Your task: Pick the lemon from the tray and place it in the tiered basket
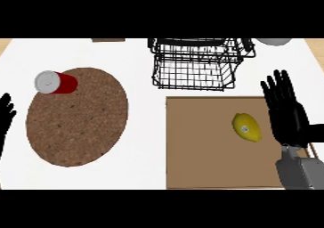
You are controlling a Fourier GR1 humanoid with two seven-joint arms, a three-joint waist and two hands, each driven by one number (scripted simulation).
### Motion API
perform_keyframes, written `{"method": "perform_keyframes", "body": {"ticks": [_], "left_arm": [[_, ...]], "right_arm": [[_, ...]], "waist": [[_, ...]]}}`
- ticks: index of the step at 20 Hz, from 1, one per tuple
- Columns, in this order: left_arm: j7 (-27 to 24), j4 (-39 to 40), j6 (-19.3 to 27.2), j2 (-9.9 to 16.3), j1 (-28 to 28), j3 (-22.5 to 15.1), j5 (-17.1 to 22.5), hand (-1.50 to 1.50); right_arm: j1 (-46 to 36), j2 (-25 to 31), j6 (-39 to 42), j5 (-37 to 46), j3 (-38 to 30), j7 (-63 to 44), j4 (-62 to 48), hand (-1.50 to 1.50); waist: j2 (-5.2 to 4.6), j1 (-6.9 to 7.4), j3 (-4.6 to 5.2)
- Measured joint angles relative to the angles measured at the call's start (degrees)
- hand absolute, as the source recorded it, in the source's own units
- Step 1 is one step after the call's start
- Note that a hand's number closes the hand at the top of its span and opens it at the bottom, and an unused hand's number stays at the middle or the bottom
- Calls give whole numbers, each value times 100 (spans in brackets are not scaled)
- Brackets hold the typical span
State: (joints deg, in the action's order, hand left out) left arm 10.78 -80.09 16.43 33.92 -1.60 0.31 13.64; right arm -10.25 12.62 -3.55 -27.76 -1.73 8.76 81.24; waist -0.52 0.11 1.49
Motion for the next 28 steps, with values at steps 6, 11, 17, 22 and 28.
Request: {"method": "perform_keyframes", "body": {"ticks": [6, 11, 17, 22, 28], "left_arm": [[-570, -1056, 31, -76, 253, -591, 9, 0], [-805, -1369, 39, -572, -142, -932, 43, 0], [-930, -1462, 208, -1038, -367, -1302, -102, 0], [-970, -1406, 422, -1315, -484, -1543, -327, 0], [-965, -1331, 522, -1448, -594, -1672, -471, 0]], "right_arm": [[-431, -343, 1394, -1673, -496, -114, -502, 150], [-537, -666, 2076, -2966, -690, -895, -1124, -150], [-673, -584, 3797, -4793, -971, -2008, -1564, -150], [-693, 310, 5302, -5526, -1345, -2741, -2104, -150], [-835, 1554, 6677, -5038, -1762, -2898, -2161, -150]], "waist": [[40, 39, -357], [-73, 3, -284], [-83, -6, -239], [-109, 11, -231], [-110, 32, -217]]}}
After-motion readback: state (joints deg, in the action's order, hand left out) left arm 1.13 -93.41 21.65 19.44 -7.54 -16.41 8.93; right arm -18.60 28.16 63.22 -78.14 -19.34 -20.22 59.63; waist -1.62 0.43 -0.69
